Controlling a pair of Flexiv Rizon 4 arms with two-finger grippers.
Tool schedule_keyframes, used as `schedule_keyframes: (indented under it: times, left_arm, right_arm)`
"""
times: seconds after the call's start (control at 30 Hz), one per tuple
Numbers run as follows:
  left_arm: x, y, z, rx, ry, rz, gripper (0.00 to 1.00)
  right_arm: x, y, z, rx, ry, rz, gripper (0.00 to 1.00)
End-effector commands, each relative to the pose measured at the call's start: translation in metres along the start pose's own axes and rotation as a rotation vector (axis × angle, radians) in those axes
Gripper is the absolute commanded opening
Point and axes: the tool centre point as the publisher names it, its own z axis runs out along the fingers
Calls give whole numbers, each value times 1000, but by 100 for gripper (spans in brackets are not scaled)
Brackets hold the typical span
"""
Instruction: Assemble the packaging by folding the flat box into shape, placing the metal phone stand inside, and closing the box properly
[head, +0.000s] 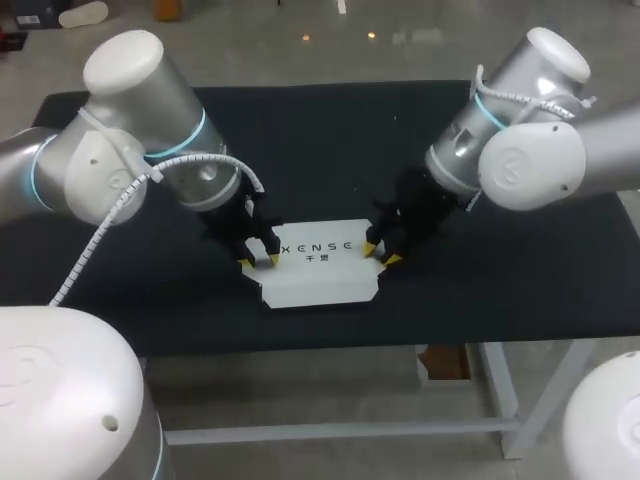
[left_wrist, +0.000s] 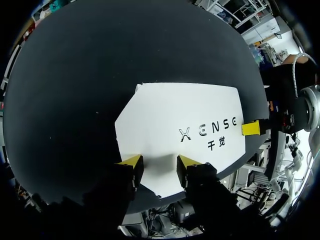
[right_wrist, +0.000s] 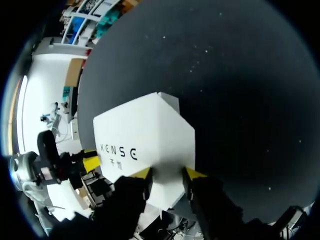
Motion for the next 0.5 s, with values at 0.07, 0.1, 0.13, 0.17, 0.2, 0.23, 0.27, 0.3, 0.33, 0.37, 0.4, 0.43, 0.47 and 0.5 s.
schedule_keyframes:
  times: [0.07,0.1,0.13,0.17,0.2,0.23,0.27,0.3,0.33,0.37,0.4,0.43,0.47,0.5]
  left_arm:
    - [-4,4,6,3,43,5,48]
    - [-5,4,6,3,45,2,48]
    - [-6,5,6,5,50,0,48]
    - [-7,5,6,3,68,4,48]
    - [-8,6,6,4,74,1,48]
    - [-8,6,6,7,83,0,48]
    - [-9,6,6,5,98,4,48]
    - [-9,6,6,6,100,4,48]
    - [-9,6,6,8,104,2,48]
    - [-9,6,7,8,116,5,48]
    - [-9,6,8,8,117,6,48]
    - [-9,6,9,11,132,5,48]
    - [-9,6,9,10,145,11,48]
    - [-9,6,10,12,150,10,48]
  right_arm:
    - [-1,-1,7,7,28,-7,43]
    - [-1,0,7,8,30,-7,43]
    - [-1,0,7,8,32,-8,43]
    - [-1,0,7,9,32,-8,43]
    - [-1,0,7,10,32,-8,43]
    - [-1,0,7,10,34,-8,42]
    - [-1,0,7,10,35,-8,42]
    - [-1,0,7,9,36,-8,42]
    - [0,0,7,9,38,-8,42]
    - [0,0,7,9,39,-8,42]
    - [0,0,7,9,39,-8,43]
    - [0,0,7,9,40,-8,42]
    - [0,0,7,9,41,-8,43]
    - [0,0,7,9,43,-8,42]
